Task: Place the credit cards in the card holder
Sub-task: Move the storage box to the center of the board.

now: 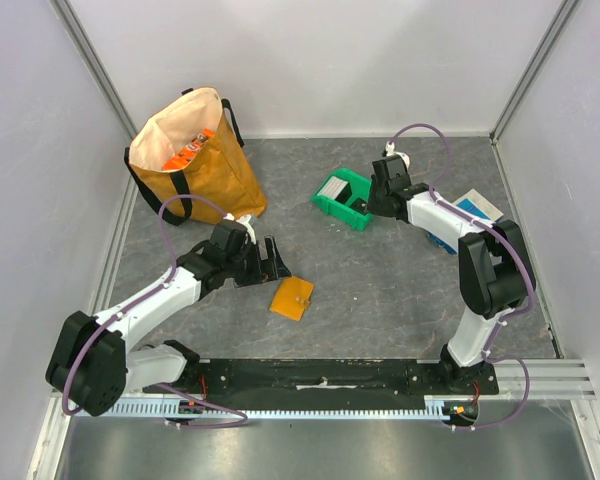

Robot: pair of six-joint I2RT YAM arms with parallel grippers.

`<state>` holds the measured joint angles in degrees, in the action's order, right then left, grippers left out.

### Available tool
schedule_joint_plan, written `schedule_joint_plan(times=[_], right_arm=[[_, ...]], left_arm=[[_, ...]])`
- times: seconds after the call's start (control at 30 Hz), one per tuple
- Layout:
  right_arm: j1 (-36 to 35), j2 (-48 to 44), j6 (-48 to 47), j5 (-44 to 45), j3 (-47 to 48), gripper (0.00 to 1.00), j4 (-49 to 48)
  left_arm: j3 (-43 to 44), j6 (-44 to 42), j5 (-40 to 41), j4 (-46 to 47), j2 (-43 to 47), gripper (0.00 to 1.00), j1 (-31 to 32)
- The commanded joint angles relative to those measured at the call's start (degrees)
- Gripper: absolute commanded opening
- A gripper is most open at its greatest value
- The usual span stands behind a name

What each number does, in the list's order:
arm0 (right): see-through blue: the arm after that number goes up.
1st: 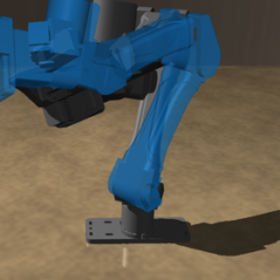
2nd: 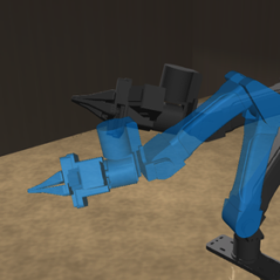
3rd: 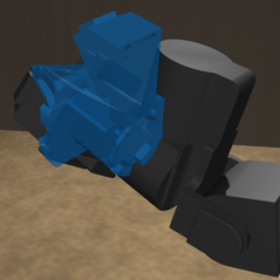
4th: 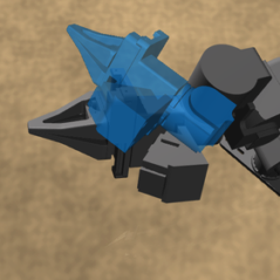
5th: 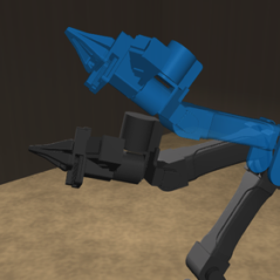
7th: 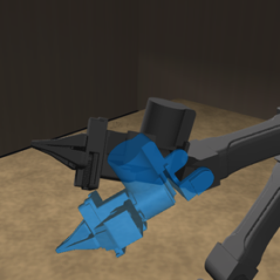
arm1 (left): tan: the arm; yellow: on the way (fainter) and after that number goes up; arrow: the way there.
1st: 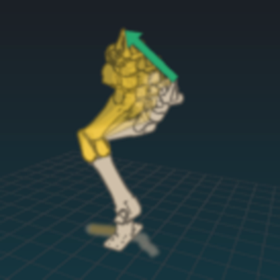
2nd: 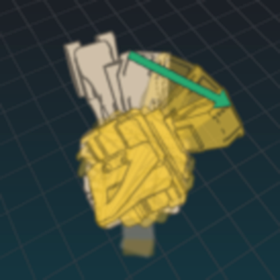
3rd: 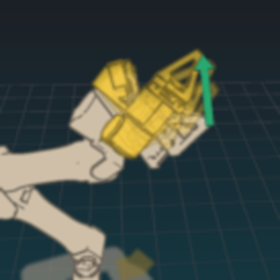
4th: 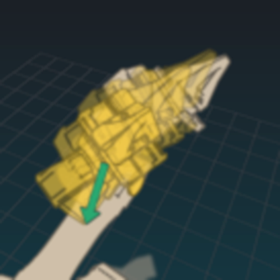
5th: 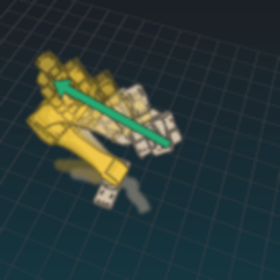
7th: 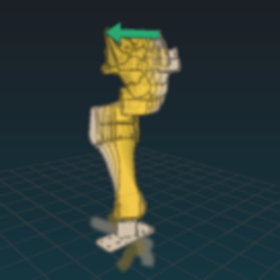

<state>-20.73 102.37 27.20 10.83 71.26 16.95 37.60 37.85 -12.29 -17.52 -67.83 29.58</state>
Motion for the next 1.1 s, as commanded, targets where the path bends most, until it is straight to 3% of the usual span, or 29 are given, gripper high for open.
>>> schedule_joint_plan(times=[0.0,0.37,0.57,0.77,0.9,1.07], right_arm=[[0.0,-0.9,-3.0,1.3,0.5,0.33,1.8],[0.1,2.4,-2.6,0.2,1.3,0.34,1.4],[0.2,2.1,-5.6,0.2,1.2,0.14,1.9],[0.5,1.2,-11.1,-0.9,1.4,0.12,3.8],[0.8,0.1,-17.5,-1.6,1.4,0.0,5.2],[0.9,-0.5,-28.1,-3.7,2.7,0.0,8.5]], left_arm=[[0.5,-1.5,-1.1,1.2,0.9,0.94,-0.3],[0.4,-1.5,-1.2,1.2,1.1,0.94,-0.3],[0.5,-1.6,-1.0,0.9,1.1,0.94,-0.2],[0.9,-2.0,-1.3,0.8,0.7,0.94,-0.2],[1.3,-2.3,-1.3,0.7,0.3,0.94,-0.3],[1.5,-2.5,-1.8,0.7,-0.3,0.94,-0.3]])
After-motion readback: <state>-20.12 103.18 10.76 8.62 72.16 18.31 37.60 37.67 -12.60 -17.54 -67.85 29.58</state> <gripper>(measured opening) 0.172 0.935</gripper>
